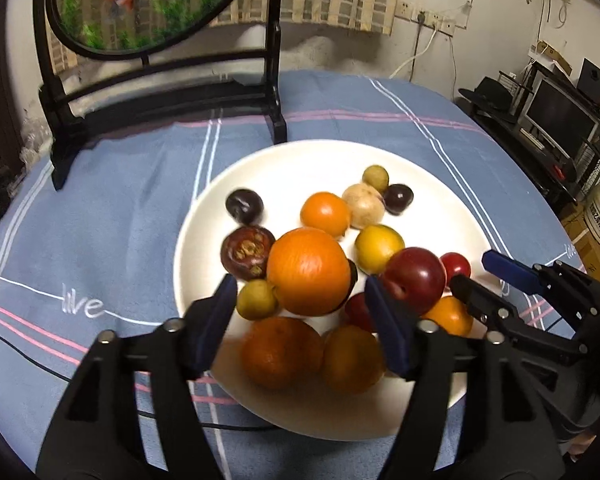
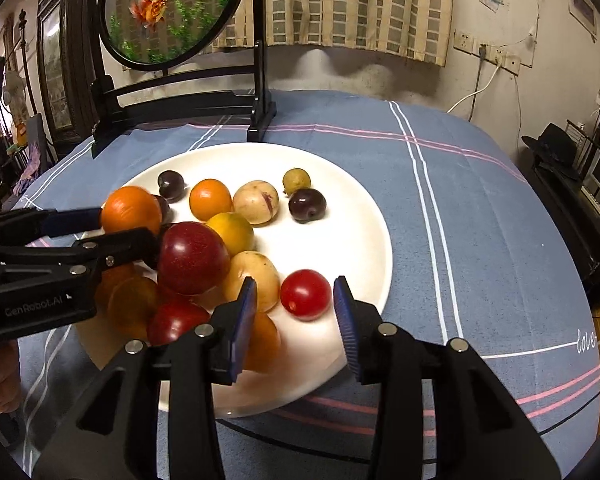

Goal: Organize fruits

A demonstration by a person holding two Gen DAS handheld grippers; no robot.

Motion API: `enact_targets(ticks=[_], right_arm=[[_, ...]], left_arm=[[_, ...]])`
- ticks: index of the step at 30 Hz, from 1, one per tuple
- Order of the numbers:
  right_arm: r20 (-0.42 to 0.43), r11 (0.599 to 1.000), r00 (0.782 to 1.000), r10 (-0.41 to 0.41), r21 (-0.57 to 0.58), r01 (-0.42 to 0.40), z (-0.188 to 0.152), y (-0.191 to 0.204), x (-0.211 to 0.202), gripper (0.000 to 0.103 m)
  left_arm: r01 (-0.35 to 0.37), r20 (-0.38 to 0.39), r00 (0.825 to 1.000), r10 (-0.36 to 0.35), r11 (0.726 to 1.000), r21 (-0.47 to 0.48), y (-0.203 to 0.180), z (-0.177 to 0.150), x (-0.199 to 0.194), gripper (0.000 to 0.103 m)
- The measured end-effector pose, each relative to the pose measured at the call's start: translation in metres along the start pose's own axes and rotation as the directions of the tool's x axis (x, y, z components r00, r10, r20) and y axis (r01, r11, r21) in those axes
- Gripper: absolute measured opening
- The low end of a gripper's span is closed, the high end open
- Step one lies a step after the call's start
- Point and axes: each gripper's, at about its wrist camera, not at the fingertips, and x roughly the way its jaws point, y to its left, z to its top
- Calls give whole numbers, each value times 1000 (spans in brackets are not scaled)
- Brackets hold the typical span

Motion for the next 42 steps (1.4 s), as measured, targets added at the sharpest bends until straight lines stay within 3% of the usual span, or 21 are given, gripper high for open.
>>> enact_targets(ticks=[10,18,20,30,42], right_arm=[[-4,1000,1000,13,20,-12,-13,1,-27,40],[-12,1000,1000,1,31,-1,-38,8,-61,42],[-9,999,1000,-5,36,5,-47,12,-71,60],[-22,999,1000,-13,39,14,-83,27,-104,60],[-29,999,1000,1,54,0,-102,32,-116,60]], left_arm=[[-7,43,999,8,1000,-6,-3,-16,-35,86],[-16,58,998,16,1000,-6,-6,-44,-68,89],[-21,67,998,22,1000,-11,-6,-53,-79,91],[-33,96,995,32,999,3,-6,-100,-125,98],[-62,77,995,64,998,-21,4,-124,-133,98]])
